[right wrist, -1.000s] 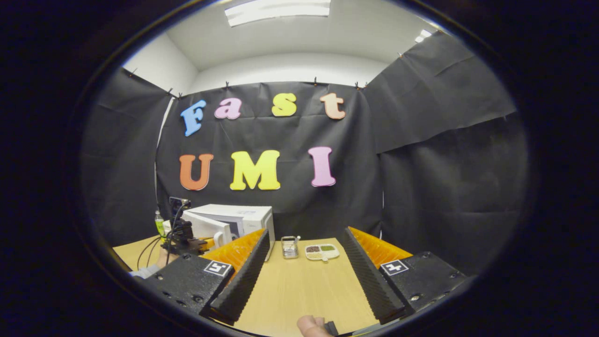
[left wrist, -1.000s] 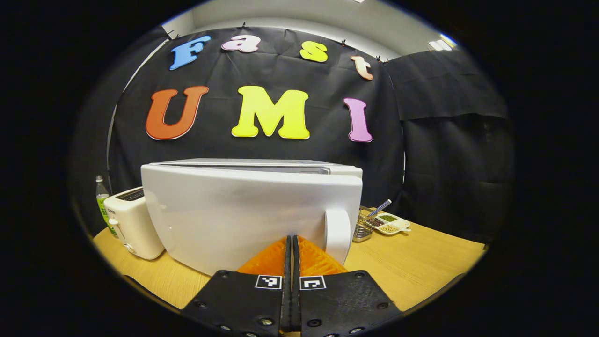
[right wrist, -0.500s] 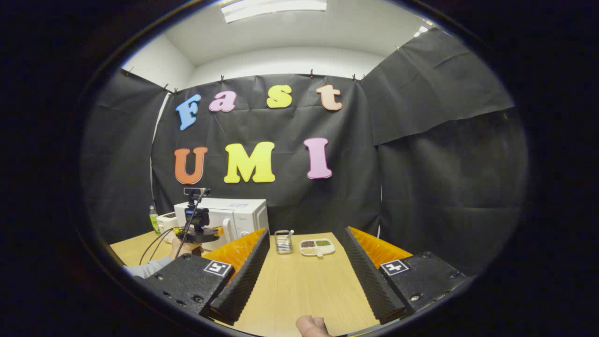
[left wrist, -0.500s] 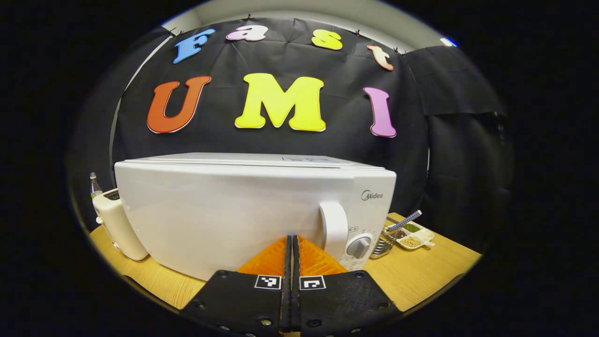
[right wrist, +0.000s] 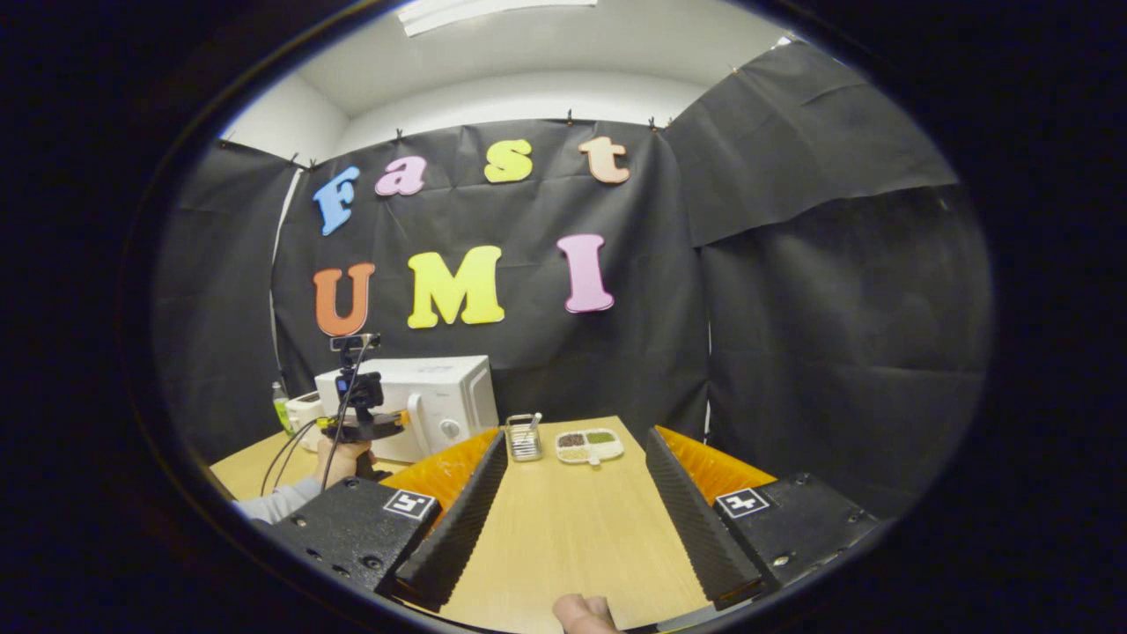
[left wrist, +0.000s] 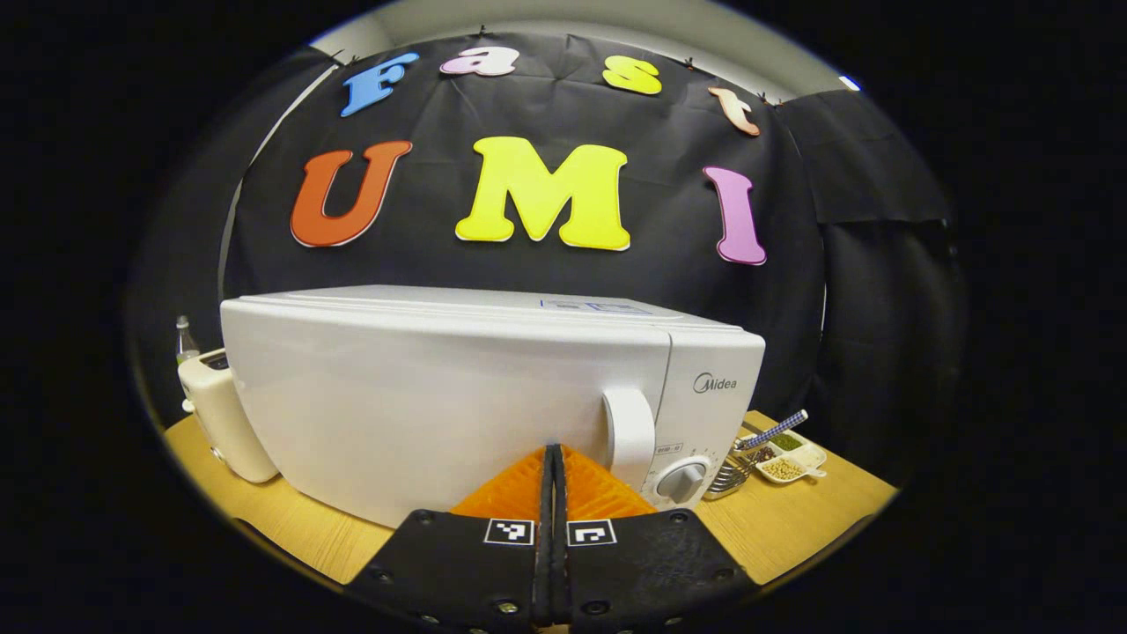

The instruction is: Open the microwave oven with the left hand, put the food in, and close the microwave oven.

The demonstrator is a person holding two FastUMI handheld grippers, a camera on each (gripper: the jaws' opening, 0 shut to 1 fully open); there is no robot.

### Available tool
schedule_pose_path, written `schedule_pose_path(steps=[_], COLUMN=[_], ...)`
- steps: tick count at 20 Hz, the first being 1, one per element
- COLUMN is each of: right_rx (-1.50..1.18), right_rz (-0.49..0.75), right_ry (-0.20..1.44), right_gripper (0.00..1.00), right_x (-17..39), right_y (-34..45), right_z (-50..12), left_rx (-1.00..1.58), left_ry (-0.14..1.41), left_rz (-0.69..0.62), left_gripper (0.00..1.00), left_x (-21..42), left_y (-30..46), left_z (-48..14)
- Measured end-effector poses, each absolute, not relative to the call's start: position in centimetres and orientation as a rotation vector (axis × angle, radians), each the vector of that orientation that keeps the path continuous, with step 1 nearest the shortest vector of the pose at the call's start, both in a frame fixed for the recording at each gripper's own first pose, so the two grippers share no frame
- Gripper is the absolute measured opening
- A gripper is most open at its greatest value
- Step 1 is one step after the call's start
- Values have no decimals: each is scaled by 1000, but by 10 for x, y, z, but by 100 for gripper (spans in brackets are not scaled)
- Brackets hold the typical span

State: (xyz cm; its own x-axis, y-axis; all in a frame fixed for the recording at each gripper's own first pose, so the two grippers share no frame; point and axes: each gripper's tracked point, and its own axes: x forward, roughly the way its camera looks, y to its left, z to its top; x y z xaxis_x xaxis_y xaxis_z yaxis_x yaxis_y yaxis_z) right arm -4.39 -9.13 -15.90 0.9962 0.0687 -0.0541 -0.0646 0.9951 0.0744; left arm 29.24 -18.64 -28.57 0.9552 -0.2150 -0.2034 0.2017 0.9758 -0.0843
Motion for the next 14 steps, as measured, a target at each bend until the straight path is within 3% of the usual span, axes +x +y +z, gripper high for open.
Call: schedule_pose_path(steps=[1,10,11,14], right_rx=[75,132,132,123], right_rz=[68,105,103,102], right_ry=[57,121,121,109], right_gripper=[100,100,92,100], right_x=[-46,-63,-64,-71], right_y=[-89,-60,-58,-50], right_z=[-158,-164,-164,-155], left_rx=[-75,-63,-46,-5], left_ry=[230,188,208,193], left_rz=[-205,-192,-153,-110], left_gripper=[0,0,1,72], left_x=[286,186,163,113], left_y=[-183,-142,-125,-102], left_z=[-284,-223,-219,-202])
